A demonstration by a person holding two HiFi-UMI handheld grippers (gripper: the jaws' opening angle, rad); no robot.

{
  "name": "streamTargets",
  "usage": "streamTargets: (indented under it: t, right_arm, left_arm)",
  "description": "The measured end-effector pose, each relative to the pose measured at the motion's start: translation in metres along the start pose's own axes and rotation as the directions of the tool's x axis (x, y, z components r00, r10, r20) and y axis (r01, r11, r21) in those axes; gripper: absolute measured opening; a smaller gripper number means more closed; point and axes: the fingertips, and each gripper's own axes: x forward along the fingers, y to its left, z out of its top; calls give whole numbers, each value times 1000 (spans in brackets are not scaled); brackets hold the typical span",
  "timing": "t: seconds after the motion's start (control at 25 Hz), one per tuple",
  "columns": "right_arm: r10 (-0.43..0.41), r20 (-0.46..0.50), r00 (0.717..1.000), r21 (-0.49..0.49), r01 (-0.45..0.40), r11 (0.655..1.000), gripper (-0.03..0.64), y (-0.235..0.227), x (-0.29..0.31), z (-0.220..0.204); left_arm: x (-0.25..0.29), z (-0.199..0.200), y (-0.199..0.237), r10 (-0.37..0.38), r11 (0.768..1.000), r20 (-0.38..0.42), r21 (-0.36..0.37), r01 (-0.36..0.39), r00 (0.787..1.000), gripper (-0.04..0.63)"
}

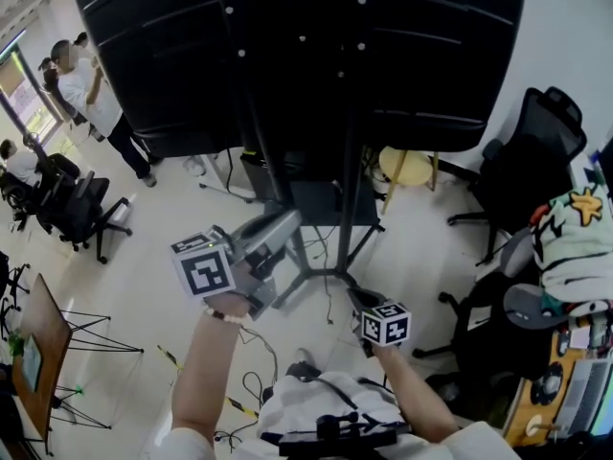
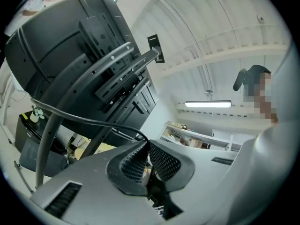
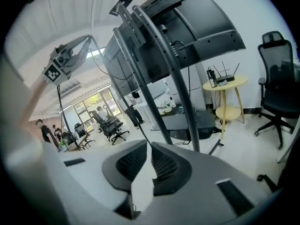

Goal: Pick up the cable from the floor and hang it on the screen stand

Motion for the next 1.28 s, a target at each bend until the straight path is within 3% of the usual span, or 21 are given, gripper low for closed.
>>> streamTargets:
  t: [0.24, 0.4, 0.76, 1.28]
  right_arm:
    - [12, -55, 998, -12, -13, 1000, 117, 5, 22, -23]
    - [11, -51, 999, -42, -13, 999, 186, 13, 45, -14]
    - [-31, -113, 993, -171, 12, 985, 207, 17, 102, -7]
    - [-126, -107, 986, -169, 107, 980, 219, 19, 155, -12]
  left_arm:
    - [-8, 29, -23, -35, 999, 15, 41, 34, 999, 14]
    - [-16, 45, -30, -57, 998, 22, 15, 57, 998, 15]
    - [-23, 83, -32, -83, 996, 14, 28, 82, 996, 15]
    - [-25, 135, -36, -141, 980, -54, 134, 147, 989, 15]
